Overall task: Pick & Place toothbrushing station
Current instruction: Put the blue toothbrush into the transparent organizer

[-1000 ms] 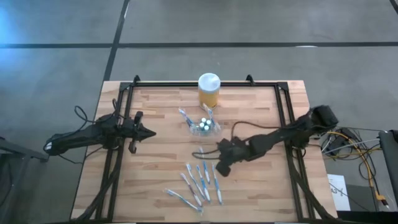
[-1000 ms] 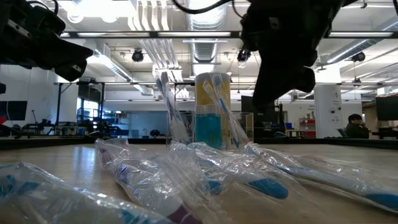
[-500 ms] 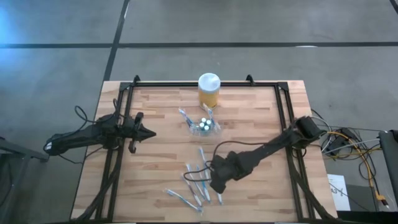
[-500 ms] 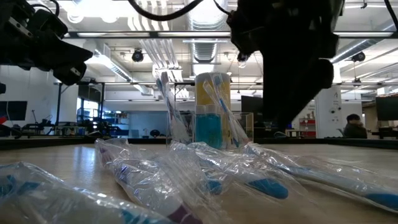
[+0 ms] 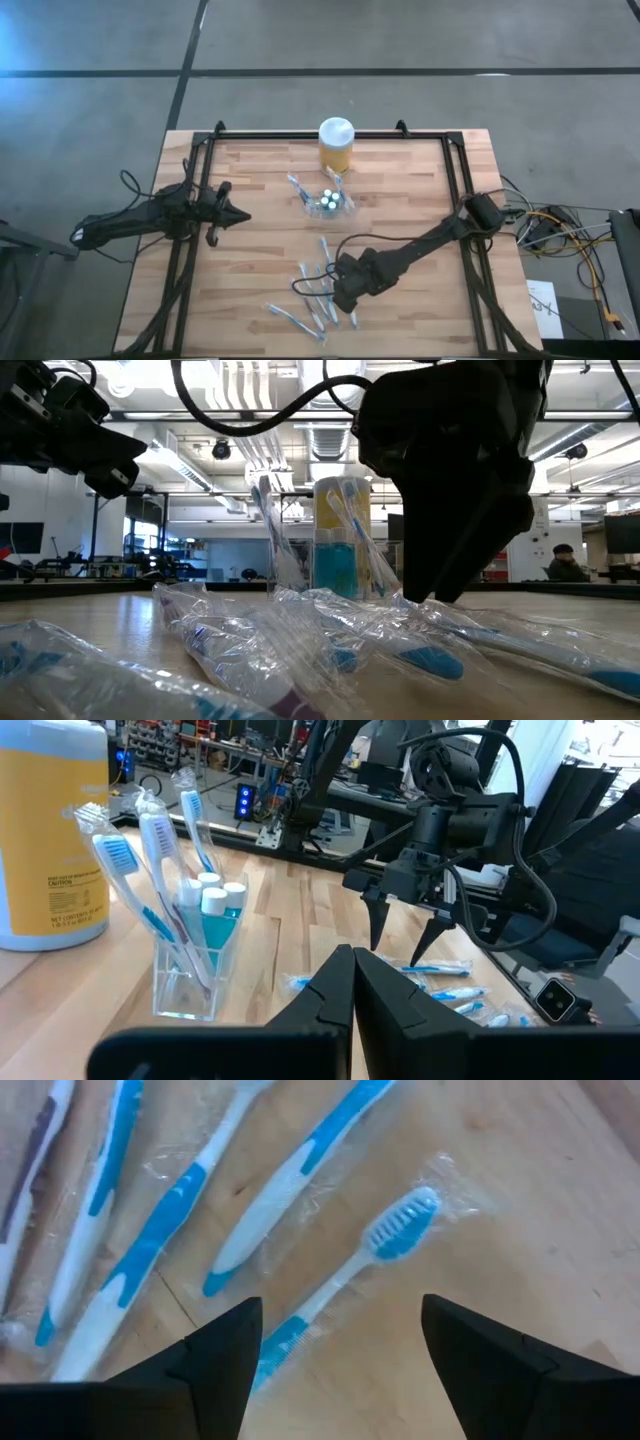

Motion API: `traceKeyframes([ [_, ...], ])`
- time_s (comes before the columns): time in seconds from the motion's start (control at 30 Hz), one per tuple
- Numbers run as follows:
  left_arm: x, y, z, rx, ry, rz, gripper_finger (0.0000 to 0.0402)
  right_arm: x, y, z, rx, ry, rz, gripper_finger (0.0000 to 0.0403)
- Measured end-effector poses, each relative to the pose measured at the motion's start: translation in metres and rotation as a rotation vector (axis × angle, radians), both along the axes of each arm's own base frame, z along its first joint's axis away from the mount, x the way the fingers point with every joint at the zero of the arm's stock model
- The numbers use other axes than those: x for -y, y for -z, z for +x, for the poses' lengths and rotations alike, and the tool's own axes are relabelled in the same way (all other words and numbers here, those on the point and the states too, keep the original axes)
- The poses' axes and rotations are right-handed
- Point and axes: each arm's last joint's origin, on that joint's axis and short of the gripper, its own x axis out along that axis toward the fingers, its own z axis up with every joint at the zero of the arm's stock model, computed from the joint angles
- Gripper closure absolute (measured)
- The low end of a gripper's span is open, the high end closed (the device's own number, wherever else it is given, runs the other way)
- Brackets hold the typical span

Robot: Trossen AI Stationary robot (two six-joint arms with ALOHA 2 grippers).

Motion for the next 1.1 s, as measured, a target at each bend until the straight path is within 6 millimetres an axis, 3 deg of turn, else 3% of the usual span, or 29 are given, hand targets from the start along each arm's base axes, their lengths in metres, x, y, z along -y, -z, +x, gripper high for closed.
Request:
traceKeyframes([
  [0.53,0.000,0.000,0.000,-0.003,0.000,0.002,0.0392,0.019,0.019,-0.006,-0.045,0.009,-0.060,0.0185],
  [1.1,0.000,0.000,0.000,-0.004,-0.001,0.003,0.0392,0.018,0.016,-0.008,-0.083,-0.138,-0.043,0.0375],
])
